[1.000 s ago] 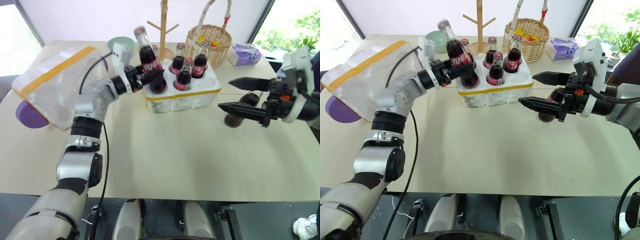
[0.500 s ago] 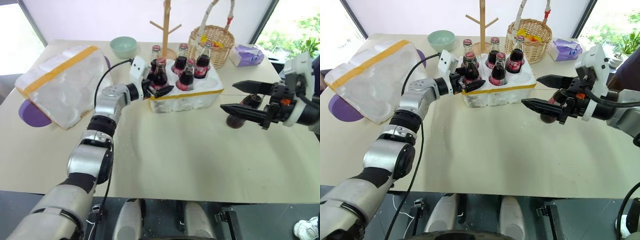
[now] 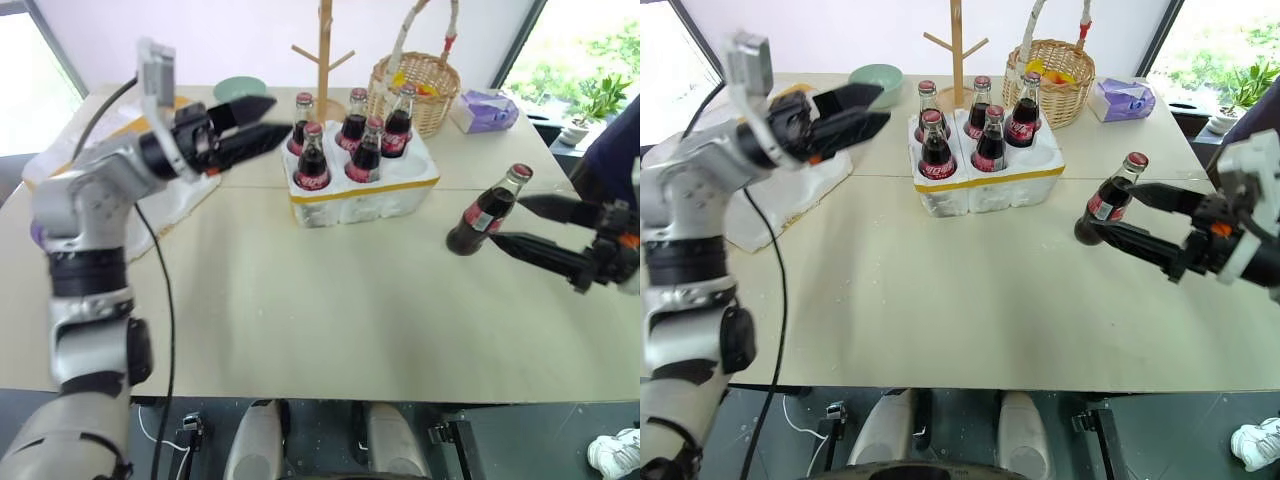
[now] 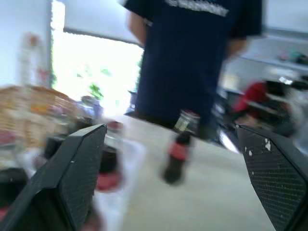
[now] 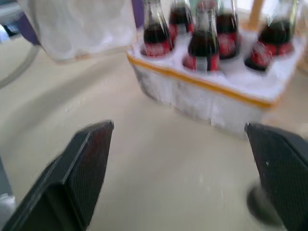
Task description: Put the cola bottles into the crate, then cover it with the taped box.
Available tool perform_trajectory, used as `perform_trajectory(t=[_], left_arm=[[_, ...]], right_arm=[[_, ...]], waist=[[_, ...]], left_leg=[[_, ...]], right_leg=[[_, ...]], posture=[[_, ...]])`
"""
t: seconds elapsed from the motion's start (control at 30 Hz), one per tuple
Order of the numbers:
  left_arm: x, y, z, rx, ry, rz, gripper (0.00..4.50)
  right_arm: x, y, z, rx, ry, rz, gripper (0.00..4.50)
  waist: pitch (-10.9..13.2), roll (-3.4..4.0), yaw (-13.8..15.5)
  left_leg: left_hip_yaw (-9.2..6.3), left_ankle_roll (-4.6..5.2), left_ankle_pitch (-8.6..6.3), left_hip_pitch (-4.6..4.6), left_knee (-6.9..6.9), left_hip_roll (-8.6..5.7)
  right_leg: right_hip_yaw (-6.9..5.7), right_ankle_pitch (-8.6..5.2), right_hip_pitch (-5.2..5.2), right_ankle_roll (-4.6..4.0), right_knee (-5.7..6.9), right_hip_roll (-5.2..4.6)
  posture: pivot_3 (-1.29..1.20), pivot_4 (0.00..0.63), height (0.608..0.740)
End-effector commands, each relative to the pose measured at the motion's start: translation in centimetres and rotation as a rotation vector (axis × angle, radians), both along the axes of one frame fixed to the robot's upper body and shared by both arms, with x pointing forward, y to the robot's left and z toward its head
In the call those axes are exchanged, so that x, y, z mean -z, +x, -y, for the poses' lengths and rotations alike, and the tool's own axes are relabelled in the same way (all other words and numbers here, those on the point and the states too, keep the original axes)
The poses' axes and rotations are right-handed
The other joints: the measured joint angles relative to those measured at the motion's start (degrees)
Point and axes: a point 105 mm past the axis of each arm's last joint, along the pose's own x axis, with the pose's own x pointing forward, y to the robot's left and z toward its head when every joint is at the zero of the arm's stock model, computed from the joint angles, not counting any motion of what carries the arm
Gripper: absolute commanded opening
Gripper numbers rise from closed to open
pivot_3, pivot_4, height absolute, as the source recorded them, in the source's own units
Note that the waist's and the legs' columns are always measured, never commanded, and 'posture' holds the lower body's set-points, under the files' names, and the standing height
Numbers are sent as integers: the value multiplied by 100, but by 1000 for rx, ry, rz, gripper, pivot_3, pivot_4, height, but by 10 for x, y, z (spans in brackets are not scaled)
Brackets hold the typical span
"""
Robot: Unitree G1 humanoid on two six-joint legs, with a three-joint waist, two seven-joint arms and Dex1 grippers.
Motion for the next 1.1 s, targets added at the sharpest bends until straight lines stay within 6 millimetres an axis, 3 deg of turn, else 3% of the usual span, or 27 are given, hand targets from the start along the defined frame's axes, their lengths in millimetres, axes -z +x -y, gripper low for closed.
perform_trajectory(t=[0.03,0.1,0.2,0.4,1.03,1.1], left_arm=[[28,-29,19,124,175,15,4478],[55,-34,27,142,288,35,4478],[67,-30,39,129,289,48,4478],[57,-25,55,107,201,64,4478],[51,-21,56,73,171,73,4478],[51,-21,56,74,173,73,4500]], right_arm=[[6,-1,9,98,-33,42,4500],[23,8,13,178,-6,35,4500],[36,27,14,275,93,55,4500],[56,55,15,372,154,51,4500],[77,123,21,408,231,27,4500],[80,131,25,428,233,23,3932]], waist=[[0,1,-15],[-6,-5,-20],[-8,-7,-20],[-7,-5,-10],[-6,-3,-31],[-6,-2,-33]], left_leg=[[4,-1,0,10,-1,0],[6,-2,-1,25,-2,1],[5,-3,-1,29,-3,4],[6,1,0,15,-13,1],[10,2,0,16,-18,1],[9,2,0,16,-19,1]], right_leg=[[2,-2,11,-5,-12,0],[3,0,28,-11,-24,0],[3,3,36,-14,-37,1],[6,1,21,-12,-36,2],[7,2,18,-10,-35,5],[7,2,18,-10,-35,6]], posture=[[0,150,740],[0,150,740],[0,150,740],[0,150,740],[0,150,740],[0,150,740]])
